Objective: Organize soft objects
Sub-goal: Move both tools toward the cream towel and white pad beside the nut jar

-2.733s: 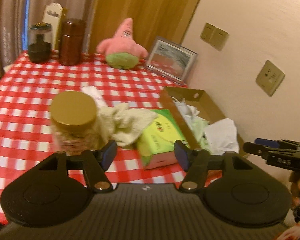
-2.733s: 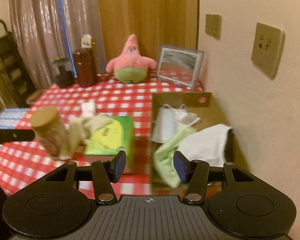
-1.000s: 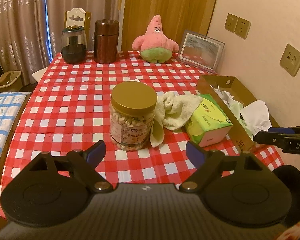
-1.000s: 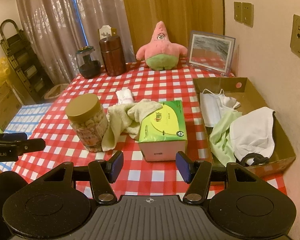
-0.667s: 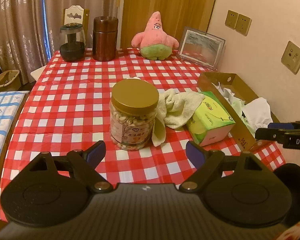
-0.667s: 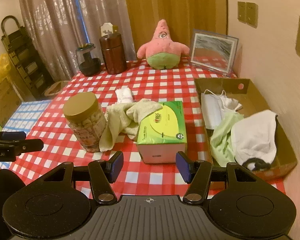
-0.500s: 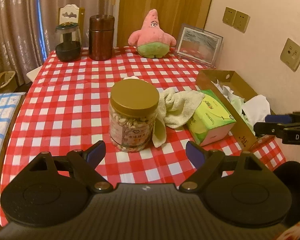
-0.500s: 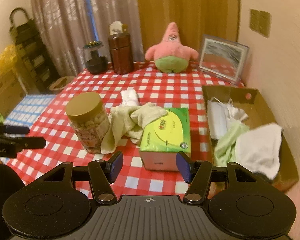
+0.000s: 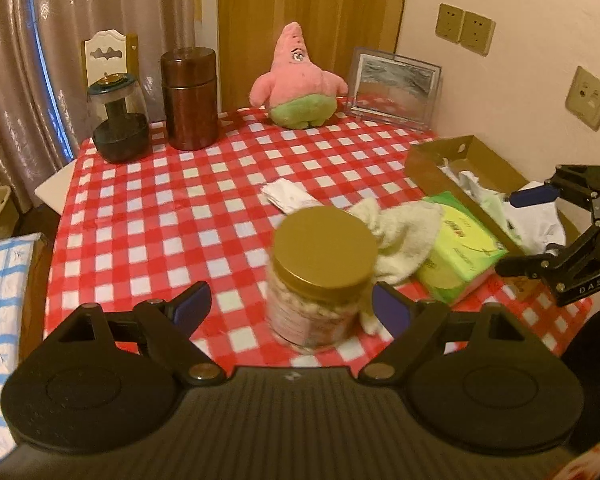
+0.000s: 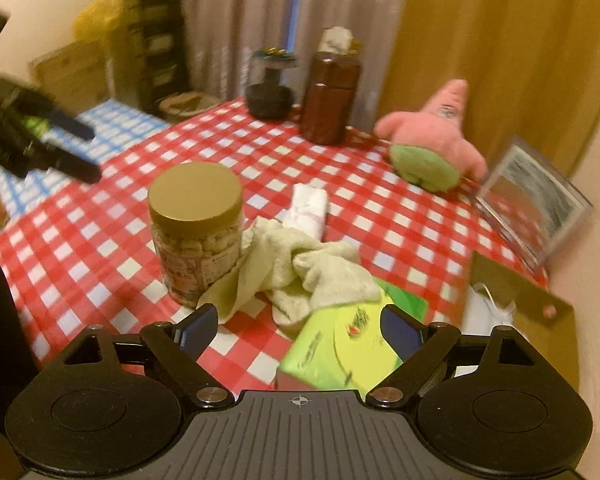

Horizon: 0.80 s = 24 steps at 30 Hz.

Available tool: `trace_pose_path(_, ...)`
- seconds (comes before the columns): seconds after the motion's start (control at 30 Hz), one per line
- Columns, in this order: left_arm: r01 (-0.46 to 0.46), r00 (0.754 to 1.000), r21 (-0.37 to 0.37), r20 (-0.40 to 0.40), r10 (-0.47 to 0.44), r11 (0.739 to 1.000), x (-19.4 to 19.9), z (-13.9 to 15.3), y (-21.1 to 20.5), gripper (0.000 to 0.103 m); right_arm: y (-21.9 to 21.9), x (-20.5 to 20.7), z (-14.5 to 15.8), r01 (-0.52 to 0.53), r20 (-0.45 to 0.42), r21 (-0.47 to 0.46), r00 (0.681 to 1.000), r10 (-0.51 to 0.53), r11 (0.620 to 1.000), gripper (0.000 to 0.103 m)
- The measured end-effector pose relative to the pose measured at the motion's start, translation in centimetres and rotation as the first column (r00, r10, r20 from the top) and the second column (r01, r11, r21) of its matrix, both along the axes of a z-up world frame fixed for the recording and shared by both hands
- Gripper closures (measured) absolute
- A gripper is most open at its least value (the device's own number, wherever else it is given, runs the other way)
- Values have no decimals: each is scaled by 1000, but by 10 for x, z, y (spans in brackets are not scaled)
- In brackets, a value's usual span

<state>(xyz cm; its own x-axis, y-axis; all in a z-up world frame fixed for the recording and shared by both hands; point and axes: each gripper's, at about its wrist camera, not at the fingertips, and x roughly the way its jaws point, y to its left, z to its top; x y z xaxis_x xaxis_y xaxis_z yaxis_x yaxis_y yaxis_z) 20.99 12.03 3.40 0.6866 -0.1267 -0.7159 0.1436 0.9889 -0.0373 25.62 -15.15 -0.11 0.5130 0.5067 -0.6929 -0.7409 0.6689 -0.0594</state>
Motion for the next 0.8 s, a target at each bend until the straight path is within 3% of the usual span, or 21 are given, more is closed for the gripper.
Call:
trace_pose_path(0.23, 49, 999, 84, -4, -49, 995, 40, -11, 26, 17, 27, 44, -21, -140, 4, -103, 990, 141, 985, 13)
trace_pose_path(0.33, 68, 998, 106, -8, -68, 992, 57, -15, 36, 17, 35, 62, -32, -143, 8, -194, 989, 148, 970, 13)
trace_pose_path(0.47, 80, 997, 129, -19, -78, 988, 73, -21, 45, 17, 33, 90, -44, -118, -58, -194, 992, 108, 974, 17)
trace_pose_path(0.53, 83, 996, 132, -24, -80, 988, 79, -27, 48, 17, 34, 100, -50, -113, -91, -191, 991, 96, 975, 31)
trace_pose_path(0.63, 78, 997, 120, -36, -74, 990, 86, -35, 51, 17, 40, 103, -56, -127, -86, -194, 990, 112, 973, 59)
trace_pose_path(0.67, 73, 997, 115, -37, -69, 991, 87, -38, 52, 17, 43, 103, -58, -136, -70, -200, 990, 124, 970, 64)
trace_pose_path(0.73, 65, 997, 99, -43, -61, 993, 90, -43, 54, 17, 49, 102, -58, -150, -30, -221, 989, 147, 964, 88)
trace_pose_path(0.8, 61, 997, 85, -49, -57, 995, 93, -47, 56, 17, 53, 106, -55, -162, -25, -198, 987, 160, 967, 94)
